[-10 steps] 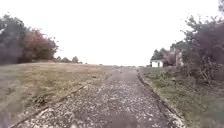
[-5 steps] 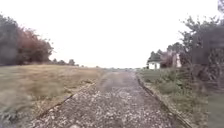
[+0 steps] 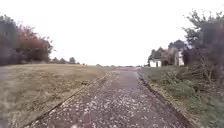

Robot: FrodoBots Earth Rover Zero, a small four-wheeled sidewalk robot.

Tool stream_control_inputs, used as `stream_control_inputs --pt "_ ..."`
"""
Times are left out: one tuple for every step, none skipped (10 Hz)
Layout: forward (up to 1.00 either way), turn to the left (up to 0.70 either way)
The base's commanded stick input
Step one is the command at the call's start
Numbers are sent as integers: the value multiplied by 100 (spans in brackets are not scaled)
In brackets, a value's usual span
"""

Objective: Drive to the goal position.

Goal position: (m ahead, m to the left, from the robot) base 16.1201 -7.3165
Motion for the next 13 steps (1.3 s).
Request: stream_control_inputs --pt "100 -40" --pt "100 -40" --pt "100 0" --pt "100 0" --pt "100 0" --pt "100 0" --pt "100 0" --pt "100 0" --pt "100 0" --pt "100 0" --pt "100 0" --pt "100 0" --pt "100 0"
